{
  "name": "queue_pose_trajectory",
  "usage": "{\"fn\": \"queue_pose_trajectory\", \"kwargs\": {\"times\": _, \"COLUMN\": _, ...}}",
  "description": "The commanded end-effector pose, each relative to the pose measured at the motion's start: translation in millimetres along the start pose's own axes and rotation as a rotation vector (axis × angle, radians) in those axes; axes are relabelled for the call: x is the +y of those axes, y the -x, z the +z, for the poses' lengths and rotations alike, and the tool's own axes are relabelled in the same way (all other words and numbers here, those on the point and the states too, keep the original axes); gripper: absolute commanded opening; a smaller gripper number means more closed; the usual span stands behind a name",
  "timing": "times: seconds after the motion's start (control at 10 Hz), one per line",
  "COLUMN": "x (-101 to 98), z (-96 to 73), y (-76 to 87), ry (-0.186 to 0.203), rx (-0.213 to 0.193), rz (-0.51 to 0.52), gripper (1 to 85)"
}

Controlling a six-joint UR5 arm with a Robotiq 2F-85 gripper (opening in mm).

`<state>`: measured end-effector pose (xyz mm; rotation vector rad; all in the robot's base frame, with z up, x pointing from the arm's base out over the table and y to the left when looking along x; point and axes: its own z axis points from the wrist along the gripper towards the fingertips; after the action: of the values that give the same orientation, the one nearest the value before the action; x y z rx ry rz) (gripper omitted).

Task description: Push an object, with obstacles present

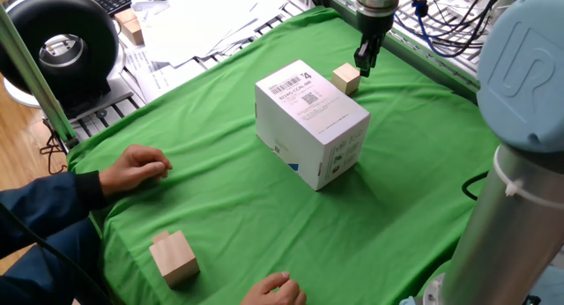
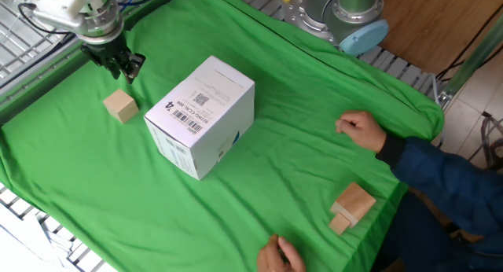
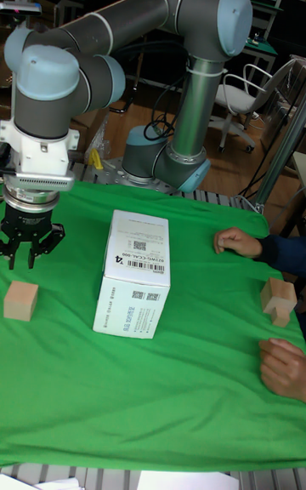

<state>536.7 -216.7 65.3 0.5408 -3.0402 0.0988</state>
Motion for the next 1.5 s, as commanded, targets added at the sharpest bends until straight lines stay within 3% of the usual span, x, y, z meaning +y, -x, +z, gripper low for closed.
{"fn": "queue_pose_trajectory", "kwargs": {"times": 0.0, "x": -1.4, "z": 7.6, "y": 9.9, "ry": 0.004, "rx": -0.029, "rz": -0.006, "gripper": 35.0}}
{"fn": "queue_pose_trajectory", "kwargs": {"times": 0.4, "x": -2.5, "z": 10.7, "y": 14.4, "ry": 0.016, "rx": -0.034, "rz": -0.008, "gripper": 34.7}}
{"fn": "queue_pose_trajectory", "kwargs": {"times": 0.5, "x": -4.9, "z": 11.7, "y": 18.8, "ry": 0.021, "rx": -0.05, "rz": -0.008, "gripper": 34.7}}
{"fn": "queue_pose_trajectory", "kwargs": {"times": 0.6, "x": -2.7, "z": 11.2, "y": 18.9, "ry": 0.039, "rx": -0.049, "rz": -0.004, "gripper": 34.7}}
{"fn": "queue_pose_trajectory", "kwargs": {"times": 1.1, "x": -14.1, "z": -11.3, "y": 10.7, "ry": 0.023, "rx": -0.033, "rz": 0.008, "gripper": 34.3}}
{"fn": "queue_pose_trajectory", "kwargs": {"times": 1.4, "x": -9.0, "z": -11.5, "y": 10.9, "ry": 0.042, "rx": -0.033, "rz": 0.026, "gripper": 34.3}}
